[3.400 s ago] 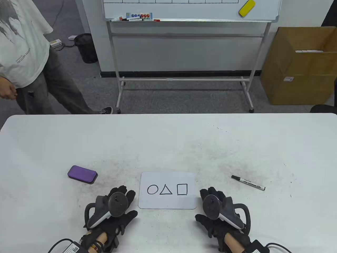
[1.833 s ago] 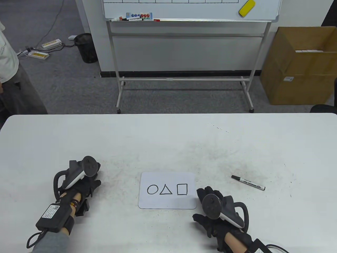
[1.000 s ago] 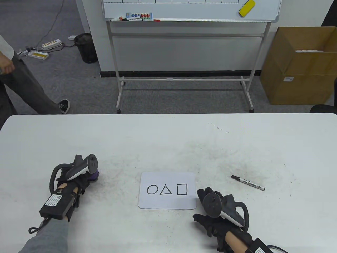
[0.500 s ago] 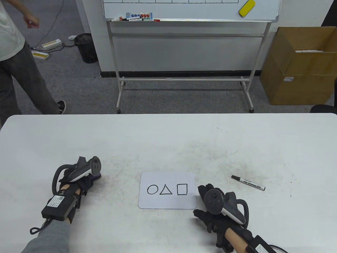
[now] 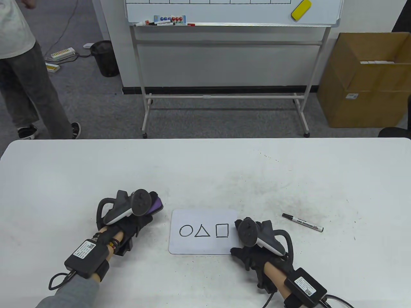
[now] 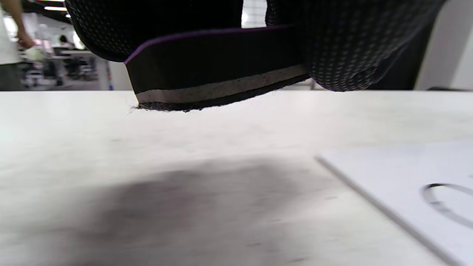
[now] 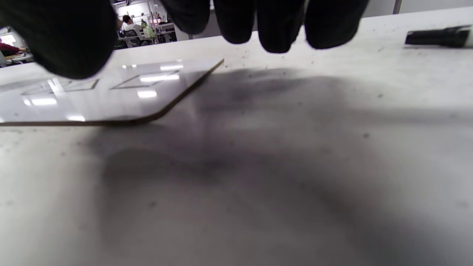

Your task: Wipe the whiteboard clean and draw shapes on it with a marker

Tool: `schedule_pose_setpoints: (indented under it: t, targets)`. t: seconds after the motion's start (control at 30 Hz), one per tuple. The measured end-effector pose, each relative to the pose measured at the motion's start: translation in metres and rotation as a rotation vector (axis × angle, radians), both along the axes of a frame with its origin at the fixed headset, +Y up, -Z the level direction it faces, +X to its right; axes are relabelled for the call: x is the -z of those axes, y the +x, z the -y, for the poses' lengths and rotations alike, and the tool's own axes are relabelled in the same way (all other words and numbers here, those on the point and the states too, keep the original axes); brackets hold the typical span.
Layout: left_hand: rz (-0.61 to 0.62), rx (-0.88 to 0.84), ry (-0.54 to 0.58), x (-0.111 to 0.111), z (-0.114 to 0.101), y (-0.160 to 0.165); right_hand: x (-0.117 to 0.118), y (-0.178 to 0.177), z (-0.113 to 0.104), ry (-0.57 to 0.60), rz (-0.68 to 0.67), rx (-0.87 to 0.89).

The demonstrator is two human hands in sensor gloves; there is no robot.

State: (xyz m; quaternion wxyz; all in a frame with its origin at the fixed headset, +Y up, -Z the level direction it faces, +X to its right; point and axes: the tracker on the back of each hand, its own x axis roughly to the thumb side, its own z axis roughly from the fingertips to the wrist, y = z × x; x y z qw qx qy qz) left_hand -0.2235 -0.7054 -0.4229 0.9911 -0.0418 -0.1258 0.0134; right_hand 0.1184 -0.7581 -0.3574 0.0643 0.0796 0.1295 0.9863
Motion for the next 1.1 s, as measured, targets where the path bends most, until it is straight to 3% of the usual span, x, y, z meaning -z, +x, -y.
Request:
schedule_pose_setpoints:
  t: [0.13,0.57,1.1]
  targets:
    - [0.082,-0.040,-0.018,-0.008,0.002,0.038,0.000,-0.001,0.006,-0.021,-0.015,-0.013]
    - [0.269,0.067,-0.015,-0.030,0.021,0.146,-0.002,-0.005,0.010,0.008,-0.037,-0.072]
    - [0.311,0.103,-0.046,-0.033,0.039,0.185,-0.001,-0.001,0.011,0.018,0.009,-0.037]
